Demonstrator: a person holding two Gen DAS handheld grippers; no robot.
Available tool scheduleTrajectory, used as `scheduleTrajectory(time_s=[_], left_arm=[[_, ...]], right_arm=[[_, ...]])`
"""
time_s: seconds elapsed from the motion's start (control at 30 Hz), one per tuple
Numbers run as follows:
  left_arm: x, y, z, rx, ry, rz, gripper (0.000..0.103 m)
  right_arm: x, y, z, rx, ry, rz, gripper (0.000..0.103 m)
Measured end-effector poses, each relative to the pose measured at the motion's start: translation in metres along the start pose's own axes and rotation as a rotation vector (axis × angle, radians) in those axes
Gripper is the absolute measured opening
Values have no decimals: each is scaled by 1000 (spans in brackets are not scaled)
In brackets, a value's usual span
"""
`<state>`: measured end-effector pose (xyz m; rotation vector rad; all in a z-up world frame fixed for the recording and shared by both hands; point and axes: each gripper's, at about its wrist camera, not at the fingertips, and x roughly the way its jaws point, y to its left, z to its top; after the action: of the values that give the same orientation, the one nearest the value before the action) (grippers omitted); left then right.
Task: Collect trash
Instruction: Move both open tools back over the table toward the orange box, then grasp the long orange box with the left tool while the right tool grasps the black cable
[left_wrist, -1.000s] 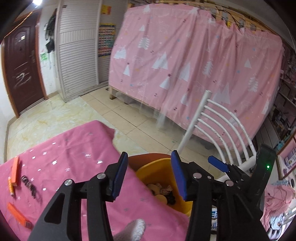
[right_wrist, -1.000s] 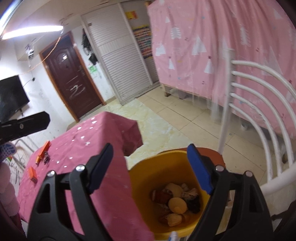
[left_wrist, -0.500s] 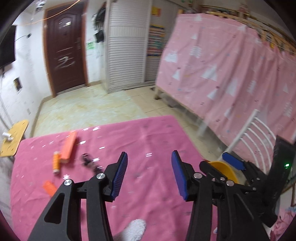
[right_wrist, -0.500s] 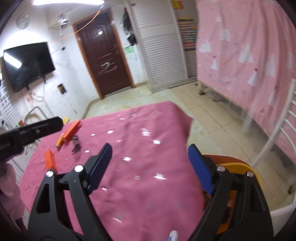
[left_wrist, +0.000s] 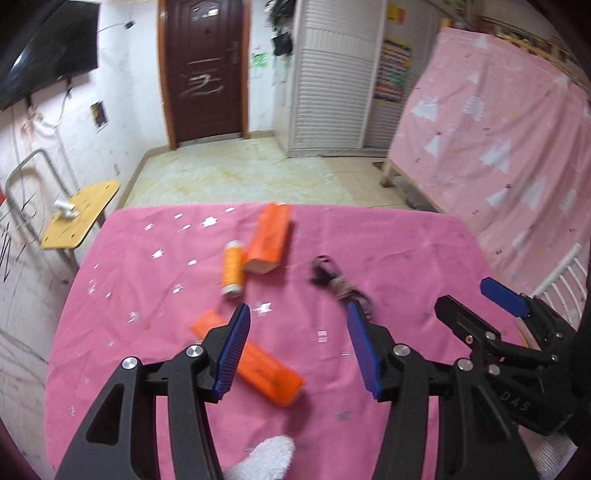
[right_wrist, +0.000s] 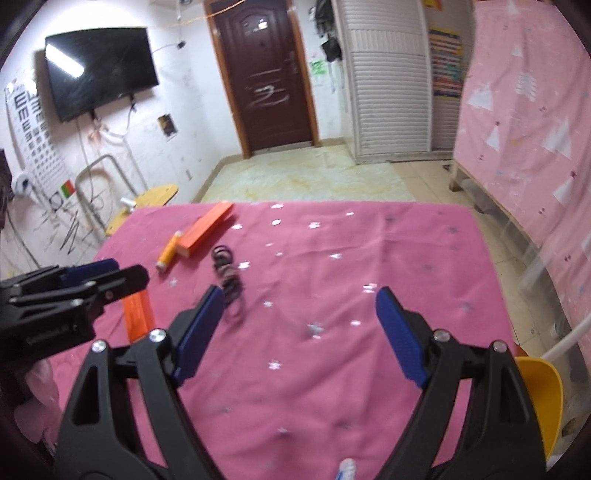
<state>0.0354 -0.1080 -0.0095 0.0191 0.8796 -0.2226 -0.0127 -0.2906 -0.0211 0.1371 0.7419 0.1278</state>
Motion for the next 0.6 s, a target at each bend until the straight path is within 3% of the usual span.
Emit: scheduleTrajectory(time_s=[0.3, 0.6], left_arm=[[14, 28, -18, -43, 67, 22, 59], [35, 27, -25, -31, 105, 36, 60]], right_arm=[[27, 30, 8, -69, 49, 18, 81], [45, 34, 11, -77, 82, -10, 81]])
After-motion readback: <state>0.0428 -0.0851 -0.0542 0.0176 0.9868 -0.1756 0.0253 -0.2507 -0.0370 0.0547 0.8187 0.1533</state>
